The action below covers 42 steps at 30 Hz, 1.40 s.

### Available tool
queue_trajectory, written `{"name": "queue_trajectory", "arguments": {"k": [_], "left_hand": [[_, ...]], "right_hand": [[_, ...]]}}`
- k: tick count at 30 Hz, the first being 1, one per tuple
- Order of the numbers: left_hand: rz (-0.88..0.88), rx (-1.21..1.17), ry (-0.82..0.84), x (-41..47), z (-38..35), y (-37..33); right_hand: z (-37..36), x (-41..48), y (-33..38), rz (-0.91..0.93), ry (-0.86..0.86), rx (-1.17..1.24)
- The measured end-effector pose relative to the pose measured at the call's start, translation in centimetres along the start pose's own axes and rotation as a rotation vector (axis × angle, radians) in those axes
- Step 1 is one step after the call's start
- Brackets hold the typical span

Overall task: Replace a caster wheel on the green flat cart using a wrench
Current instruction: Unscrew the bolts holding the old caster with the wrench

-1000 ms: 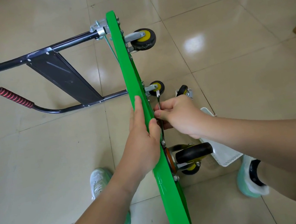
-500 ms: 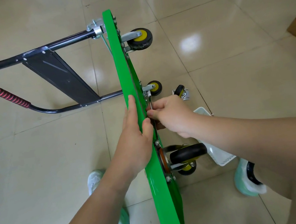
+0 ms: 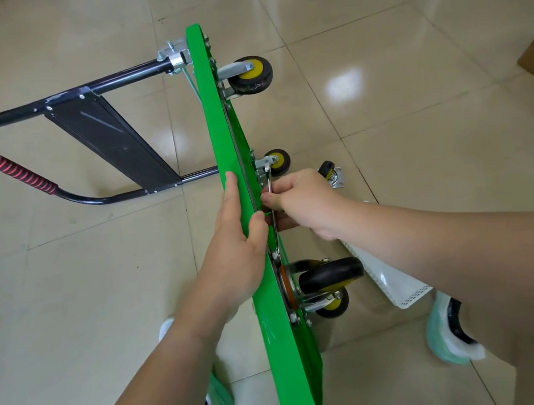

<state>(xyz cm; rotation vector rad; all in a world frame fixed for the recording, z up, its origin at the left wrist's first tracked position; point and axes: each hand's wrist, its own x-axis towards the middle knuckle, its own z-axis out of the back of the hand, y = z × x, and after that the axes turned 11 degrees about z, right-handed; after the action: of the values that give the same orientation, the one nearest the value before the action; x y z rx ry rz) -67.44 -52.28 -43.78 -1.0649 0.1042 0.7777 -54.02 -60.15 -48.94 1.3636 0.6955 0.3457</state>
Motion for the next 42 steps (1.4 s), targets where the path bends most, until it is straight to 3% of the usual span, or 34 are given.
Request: {"name": "queue_trajectory", "arguments": {"k": [11, 24, 33, 42], "left_hand": [[0.075, -0.194, 0.059, 0.6, -0.3, 0.2], [-0.004, -0.062, -0.082, 0.8, -1.1, 0.2], [-0.011, -0.061, -0.079, 0.8, -0.9, 0.2], [-0.016, -0.053, -0.094, 0.8, -1.2, 0.3]], "right_hand": [[-0.2, -1.1, -0.3, 0.099, 0.027, -0.031], [-0.8, -1.8, -0.1, 0.179, -0.008, -0.219], [-0.5, -1.2, 0.2, 0.142, -0.044, -0.156], [1.4, 1.1, -0.3, -0.258, -0.095, 0.142]]}}
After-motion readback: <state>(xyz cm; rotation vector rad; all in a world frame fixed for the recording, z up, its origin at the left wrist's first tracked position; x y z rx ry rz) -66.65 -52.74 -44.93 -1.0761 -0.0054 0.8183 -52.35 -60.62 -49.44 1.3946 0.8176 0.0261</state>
